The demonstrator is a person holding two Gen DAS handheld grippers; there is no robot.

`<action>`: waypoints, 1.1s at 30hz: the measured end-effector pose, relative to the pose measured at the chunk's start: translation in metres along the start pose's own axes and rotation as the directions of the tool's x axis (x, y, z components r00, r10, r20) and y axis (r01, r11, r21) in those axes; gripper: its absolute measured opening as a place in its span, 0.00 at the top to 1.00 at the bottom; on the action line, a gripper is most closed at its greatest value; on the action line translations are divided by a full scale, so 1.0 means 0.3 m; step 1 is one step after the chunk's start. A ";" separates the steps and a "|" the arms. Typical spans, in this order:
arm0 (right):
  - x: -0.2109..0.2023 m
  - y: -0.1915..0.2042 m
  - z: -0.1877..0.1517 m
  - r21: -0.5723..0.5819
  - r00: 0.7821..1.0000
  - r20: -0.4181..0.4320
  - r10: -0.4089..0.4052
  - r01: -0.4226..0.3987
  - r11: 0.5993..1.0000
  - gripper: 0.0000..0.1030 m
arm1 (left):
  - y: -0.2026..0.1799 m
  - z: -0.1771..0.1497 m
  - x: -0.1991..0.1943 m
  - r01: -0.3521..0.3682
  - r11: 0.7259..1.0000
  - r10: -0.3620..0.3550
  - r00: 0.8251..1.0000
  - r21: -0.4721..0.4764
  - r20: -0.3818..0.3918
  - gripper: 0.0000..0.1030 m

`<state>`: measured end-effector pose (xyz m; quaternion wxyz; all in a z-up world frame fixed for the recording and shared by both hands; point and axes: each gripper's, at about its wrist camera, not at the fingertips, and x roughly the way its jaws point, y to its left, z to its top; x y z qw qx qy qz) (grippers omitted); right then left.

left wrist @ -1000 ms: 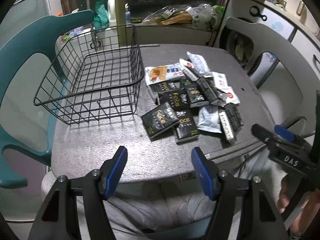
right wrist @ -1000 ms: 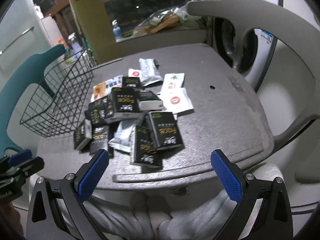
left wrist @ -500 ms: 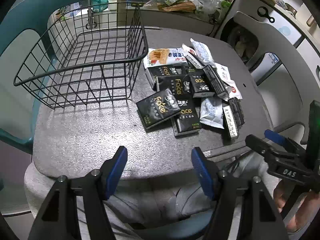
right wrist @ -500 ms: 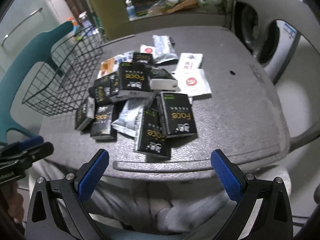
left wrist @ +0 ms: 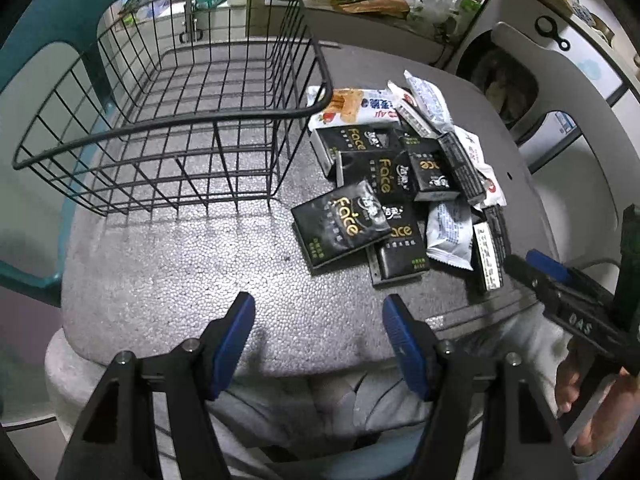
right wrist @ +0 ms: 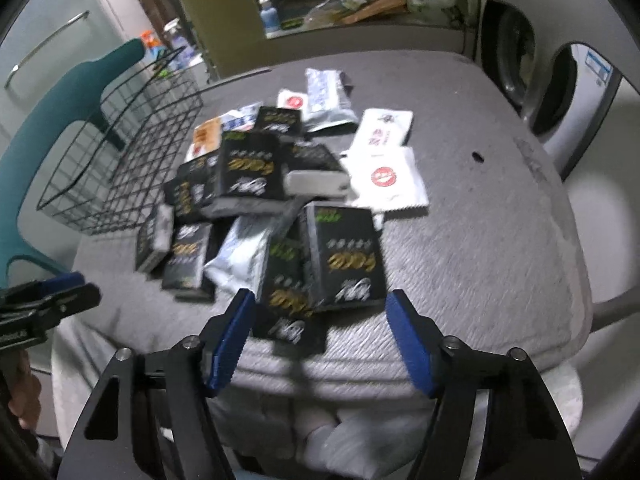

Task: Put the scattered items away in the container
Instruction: 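Move both grippers toward the pile of black tissue packs, then grasp a black Face tissue pack with the right gripper while the left grasps another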

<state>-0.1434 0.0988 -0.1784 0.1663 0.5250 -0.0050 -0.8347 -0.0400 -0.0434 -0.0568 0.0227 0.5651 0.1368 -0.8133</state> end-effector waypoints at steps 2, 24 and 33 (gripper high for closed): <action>0.021 -0.025 0.014 0.018 1.000 -0.011 0.014 -0.014 1.000 0.34 | 0.004 0.001 0.016 0.016 1.000 -0.016 1.000 -0.008 -0.016 0.31; 0.159 -0.089 0.086 0.006 0.997 -0.075 -0.010 0.010 1.000 0.54 | -0.266 0.040 0.133 0.134 0.988 -0.128 0.989 0.075 -0.080 0.31; 0.143 -0.127 0.065 -0.011 0.991 -0.081 -0.108 0.108 0.994 0.54 | -0.323 0.034 0.161 0.161 0.985 -0.153 0.983 0.068 -0.101 0.31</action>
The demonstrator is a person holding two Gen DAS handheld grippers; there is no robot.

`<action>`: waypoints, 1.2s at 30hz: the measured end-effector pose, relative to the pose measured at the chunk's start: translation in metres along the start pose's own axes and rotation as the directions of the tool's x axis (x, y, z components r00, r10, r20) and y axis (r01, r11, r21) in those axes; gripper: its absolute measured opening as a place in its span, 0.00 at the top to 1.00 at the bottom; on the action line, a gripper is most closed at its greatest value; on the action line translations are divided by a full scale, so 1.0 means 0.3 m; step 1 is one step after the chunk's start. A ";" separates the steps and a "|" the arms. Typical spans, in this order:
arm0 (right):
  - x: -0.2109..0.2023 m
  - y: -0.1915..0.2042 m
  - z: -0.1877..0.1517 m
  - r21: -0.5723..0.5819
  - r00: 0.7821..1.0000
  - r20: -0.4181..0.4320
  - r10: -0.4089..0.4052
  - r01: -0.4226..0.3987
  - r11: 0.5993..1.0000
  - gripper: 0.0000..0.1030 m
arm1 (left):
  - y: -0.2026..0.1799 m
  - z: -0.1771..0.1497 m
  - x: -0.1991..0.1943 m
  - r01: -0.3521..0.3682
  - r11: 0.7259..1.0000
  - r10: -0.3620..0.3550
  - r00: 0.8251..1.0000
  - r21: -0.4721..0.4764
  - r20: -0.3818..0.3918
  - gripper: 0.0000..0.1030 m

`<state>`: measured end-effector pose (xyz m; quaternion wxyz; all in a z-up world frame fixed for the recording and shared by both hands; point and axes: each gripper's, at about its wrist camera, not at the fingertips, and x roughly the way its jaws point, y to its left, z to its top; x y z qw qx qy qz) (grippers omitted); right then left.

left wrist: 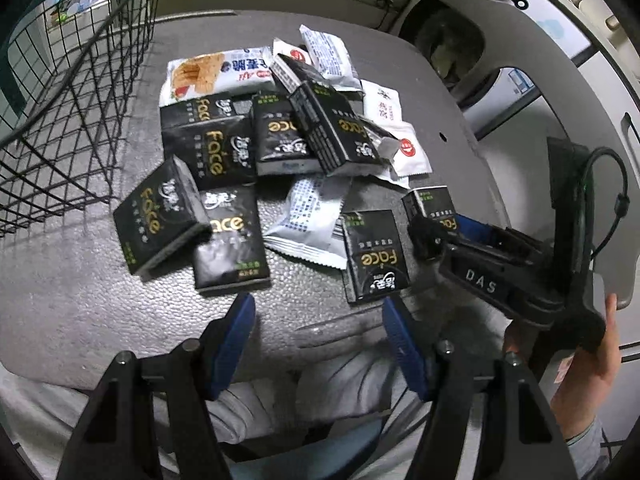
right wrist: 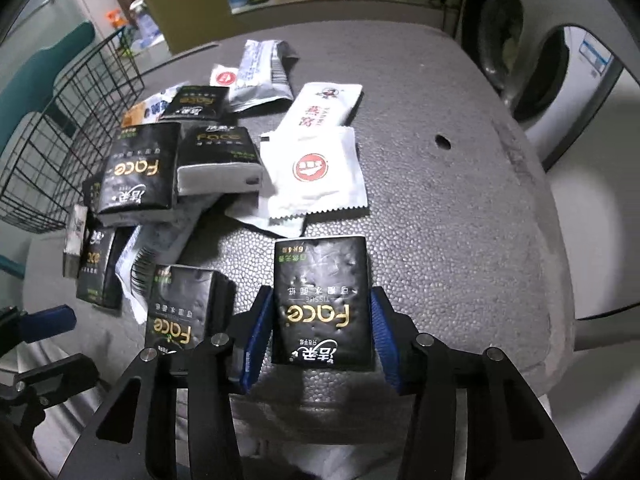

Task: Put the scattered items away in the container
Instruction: 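Grasp a black Face tissue pack with the right gripper while the left grasps another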

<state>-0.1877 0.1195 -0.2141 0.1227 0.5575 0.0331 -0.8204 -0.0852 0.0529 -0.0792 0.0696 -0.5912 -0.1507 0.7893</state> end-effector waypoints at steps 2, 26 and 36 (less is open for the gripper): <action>-0.005 -0.008 -0.001 0.017 1.000 0.005 0.000 0.000 1.000 0.53 | -0.022 -0.001 0.016 -0.005 1.000 0.005 1.000 0.007 -0.004 0.31; -0.028 -0.063 -0.019 0.068 0.994 0.020 -0.105 0.104 0.992 0.52 | -0.111 0.036 0.179 0.013 1.000 -0.012 0.997 0.014 -0.076 0.50; -0.014 -0.037 -0.023 0.061 0.994 0.020 -0.110 0.109 0.992 0.51 | -0.102 0.027 0.172 -0.053 0.996 0.057 0.996 0.067 -0.063 0.40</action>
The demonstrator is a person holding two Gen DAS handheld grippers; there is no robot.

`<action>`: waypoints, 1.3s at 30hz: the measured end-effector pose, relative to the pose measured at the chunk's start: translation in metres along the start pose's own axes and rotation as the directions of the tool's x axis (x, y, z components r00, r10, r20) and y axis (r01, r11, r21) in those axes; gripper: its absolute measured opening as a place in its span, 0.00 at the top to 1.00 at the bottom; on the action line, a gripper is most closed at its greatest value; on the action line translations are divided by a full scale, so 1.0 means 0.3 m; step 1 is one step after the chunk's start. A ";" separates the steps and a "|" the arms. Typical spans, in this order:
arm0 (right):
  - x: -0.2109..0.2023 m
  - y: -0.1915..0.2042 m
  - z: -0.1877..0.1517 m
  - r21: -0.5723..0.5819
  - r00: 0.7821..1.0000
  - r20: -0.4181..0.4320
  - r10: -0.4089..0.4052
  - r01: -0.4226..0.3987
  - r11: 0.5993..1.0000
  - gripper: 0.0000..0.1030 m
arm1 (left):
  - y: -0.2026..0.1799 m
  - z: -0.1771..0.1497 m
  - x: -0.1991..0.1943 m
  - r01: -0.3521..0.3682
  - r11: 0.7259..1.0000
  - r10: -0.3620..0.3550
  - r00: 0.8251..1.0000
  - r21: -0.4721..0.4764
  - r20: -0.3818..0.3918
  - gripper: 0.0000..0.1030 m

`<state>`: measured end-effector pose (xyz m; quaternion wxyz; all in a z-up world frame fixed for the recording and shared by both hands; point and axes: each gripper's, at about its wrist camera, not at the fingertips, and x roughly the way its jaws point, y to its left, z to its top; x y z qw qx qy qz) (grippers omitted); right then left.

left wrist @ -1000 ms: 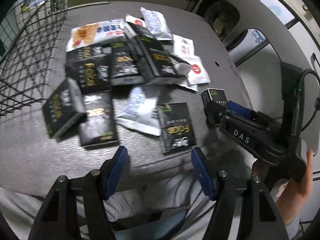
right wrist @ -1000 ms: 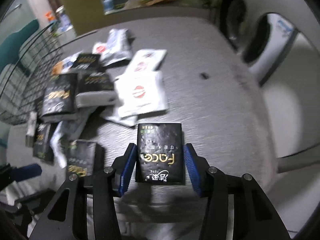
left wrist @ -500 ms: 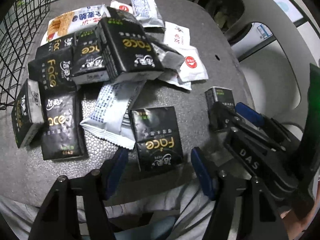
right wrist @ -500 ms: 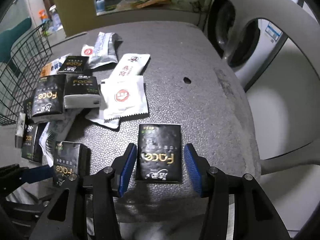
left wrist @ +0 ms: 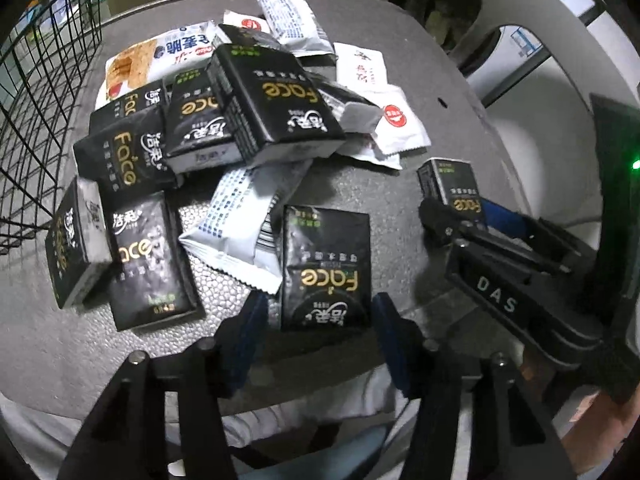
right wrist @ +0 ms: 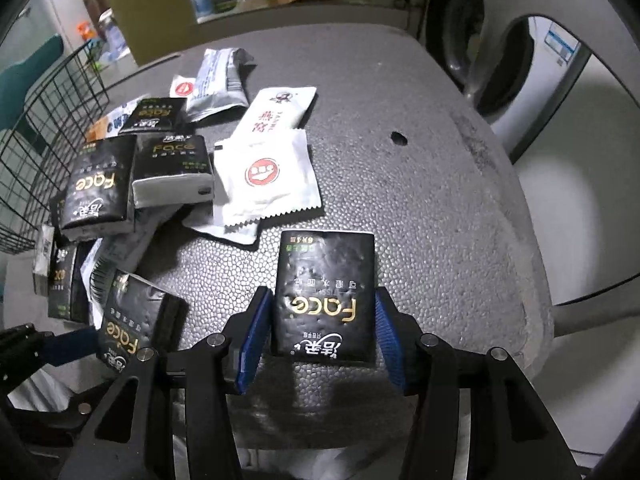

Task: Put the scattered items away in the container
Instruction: 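Grasp a black Face tissue pack with the right gripper while the left grasps another, then carry both held tissue packs over the wire basket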

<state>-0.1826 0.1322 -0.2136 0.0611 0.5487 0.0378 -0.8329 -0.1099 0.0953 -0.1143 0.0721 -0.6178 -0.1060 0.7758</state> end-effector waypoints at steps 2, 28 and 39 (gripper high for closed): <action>0.000 0.000 0.002 -0.001 1.000 0.000 -0.005 0.005 1.000 0.51 | -0.015 0.014 -0.006 -0.009 1.000 0.009 1.000 0.000 0.005 0.40; -0.364 0.235 0.115 -0.104 0.974 0.181 0.135 -0.117 0.988 0.54 | 0.095 0.020 -0.556 -0.019 0.999 0.027 0.957 -0.030 0.288 0.49; -0.352 0.823 0.297 -0.419 0.938 0.119 0.325 -0.249 0.873 0.54 | 0.541 0.137 -0.637 -0.127 0.952 0.208 0.935 -0.278 0.286 0.49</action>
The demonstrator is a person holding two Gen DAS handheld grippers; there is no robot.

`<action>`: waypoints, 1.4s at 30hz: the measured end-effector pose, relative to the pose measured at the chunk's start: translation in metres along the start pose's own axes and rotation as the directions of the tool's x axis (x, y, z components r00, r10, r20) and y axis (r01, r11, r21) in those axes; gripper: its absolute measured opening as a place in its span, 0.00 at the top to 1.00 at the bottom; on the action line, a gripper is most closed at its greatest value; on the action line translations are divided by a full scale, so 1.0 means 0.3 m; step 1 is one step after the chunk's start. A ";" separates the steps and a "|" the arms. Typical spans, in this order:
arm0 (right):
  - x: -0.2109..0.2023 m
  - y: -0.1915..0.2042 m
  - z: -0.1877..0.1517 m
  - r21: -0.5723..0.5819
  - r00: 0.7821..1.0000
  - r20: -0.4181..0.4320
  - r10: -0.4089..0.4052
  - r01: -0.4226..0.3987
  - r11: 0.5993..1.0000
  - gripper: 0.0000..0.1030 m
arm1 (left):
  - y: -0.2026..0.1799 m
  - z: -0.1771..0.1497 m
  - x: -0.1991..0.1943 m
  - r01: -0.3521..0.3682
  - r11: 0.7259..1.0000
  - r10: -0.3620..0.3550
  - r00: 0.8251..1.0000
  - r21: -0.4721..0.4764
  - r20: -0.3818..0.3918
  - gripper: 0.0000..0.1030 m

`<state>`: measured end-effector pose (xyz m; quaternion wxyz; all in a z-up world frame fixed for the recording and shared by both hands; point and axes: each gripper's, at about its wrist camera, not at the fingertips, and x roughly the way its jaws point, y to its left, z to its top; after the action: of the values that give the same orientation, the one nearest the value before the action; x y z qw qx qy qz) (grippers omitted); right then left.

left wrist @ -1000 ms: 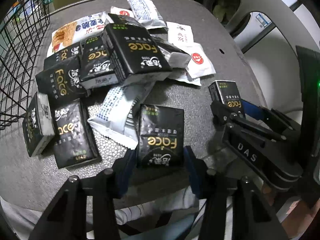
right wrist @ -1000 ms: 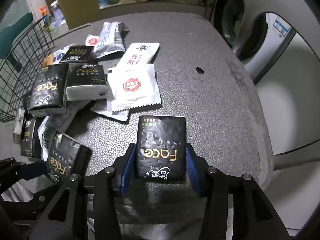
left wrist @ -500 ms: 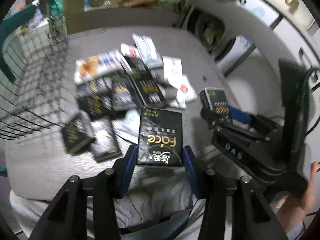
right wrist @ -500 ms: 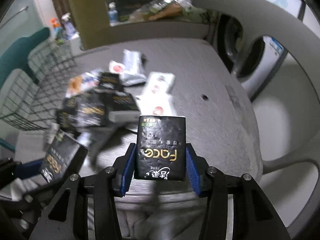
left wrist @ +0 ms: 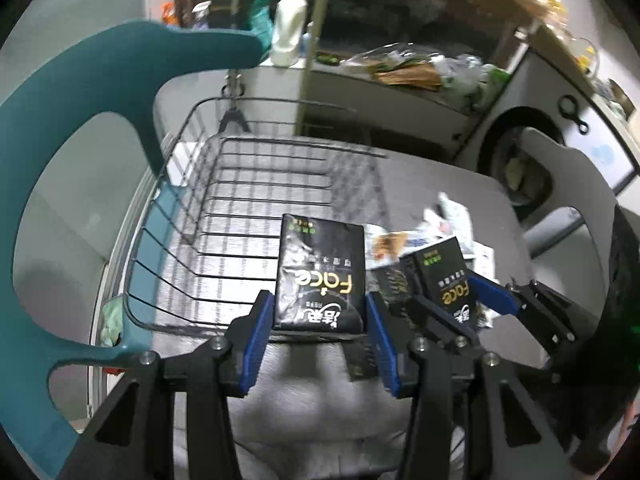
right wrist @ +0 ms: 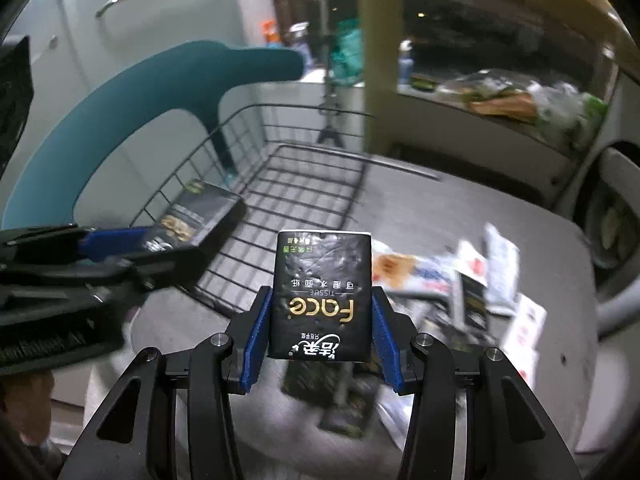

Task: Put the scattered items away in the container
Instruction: 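Carry both held tissue packs over the wire basket, then open both grippers to drop the tissue packs into the basket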

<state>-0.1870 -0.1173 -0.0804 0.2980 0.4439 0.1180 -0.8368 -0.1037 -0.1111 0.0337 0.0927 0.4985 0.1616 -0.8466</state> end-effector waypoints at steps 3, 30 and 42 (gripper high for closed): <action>0.088 0.048 0.036 -0.022 0.999 -0.038 -0.020 0.019 1.000 0.54 | 0.060 0.022 0.055 -0.007 1.000 0.006 0.999 -0.030 -0.034 0.49; 0.034 -0.082 -0.010 0.102 0.999 -0.024 0.031 -0.028 0.994 0.44 | 0.060 -0.035 0.001 0.037 0.998 -0.039 0.998 -0.049 -0.040 0.37; 0.037 -0.242 -0.348 0.182 0.990 -0.141 0.011 0.015 0.983 0.44 | -0.099 -0.241 0.103 0.053 0.998 -0.046 0.986 0.036 -0.158 0.36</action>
<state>-0.1654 -0.0157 -0.1547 0.2462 0.5275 0.0621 -0.8107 -0.0693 -0.0570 -0.0204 0.0486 0.5613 0.1637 -0.8098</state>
